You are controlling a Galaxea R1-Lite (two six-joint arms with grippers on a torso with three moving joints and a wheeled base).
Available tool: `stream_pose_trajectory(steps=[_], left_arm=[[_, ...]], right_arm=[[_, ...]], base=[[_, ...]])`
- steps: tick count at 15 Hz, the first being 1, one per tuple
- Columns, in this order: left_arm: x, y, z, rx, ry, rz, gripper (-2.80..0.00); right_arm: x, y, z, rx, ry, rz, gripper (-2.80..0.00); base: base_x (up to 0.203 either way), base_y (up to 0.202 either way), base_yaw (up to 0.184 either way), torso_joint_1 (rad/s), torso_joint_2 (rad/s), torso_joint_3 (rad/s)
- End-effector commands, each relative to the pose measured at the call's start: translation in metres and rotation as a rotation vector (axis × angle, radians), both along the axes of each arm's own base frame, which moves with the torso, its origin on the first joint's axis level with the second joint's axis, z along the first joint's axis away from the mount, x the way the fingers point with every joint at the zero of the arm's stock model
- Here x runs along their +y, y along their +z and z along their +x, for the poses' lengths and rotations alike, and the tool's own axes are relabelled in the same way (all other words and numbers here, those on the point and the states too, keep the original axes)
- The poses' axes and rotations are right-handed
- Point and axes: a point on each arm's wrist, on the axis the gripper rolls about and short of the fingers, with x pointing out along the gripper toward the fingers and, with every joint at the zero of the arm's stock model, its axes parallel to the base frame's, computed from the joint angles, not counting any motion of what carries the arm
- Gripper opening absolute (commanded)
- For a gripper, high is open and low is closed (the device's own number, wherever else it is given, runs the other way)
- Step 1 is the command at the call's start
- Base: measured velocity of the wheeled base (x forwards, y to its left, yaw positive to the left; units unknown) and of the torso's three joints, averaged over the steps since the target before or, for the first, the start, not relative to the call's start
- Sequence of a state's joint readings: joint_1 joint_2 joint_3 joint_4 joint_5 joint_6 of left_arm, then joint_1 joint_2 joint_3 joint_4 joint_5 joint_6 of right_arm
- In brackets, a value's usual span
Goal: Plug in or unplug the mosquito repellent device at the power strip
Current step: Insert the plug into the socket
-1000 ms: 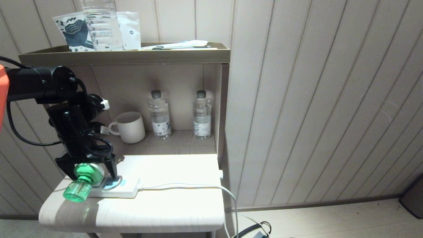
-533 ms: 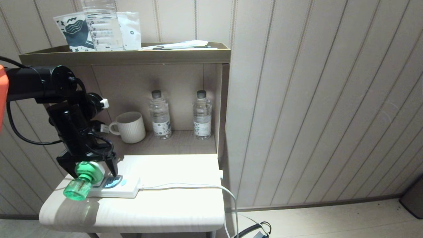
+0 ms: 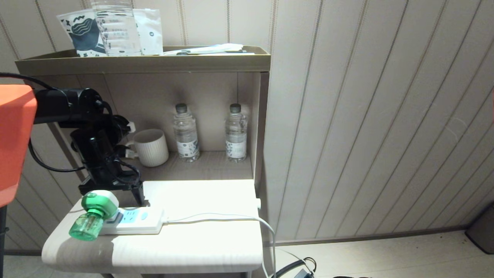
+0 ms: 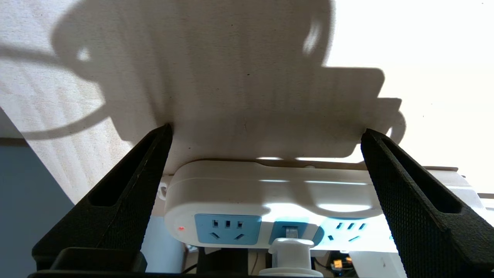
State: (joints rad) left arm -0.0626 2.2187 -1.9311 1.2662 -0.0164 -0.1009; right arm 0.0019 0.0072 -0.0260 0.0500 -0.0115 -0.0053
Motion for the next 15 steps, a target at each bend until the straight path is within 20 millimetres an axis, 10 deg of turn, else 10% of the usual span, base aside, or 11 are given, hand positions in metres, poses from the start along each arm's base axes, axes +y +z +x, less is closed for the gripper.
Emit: stream_pose_trajectory(steps=[1, 15], left_arm=[[0.0, 0.004, -0.003, -0.001, 0.004, -0.001, 0.0], [0.004, 0.056, -0.022, -0.213, 0.021, -0.016, 0.0]], right_arm=[[0.0, 0.0, 0.0, 0.001, 0.0, -0.001, -2.8], [0.0, 0.0, 0.0, 0.001, 0.0, -0.001, -2.8]], base=[[0.0, 0.0, 0.0, 0.0, 0.0, 0.0], [0.0, 0.0, 0.0, 0.0, 0.0, 0.0]])
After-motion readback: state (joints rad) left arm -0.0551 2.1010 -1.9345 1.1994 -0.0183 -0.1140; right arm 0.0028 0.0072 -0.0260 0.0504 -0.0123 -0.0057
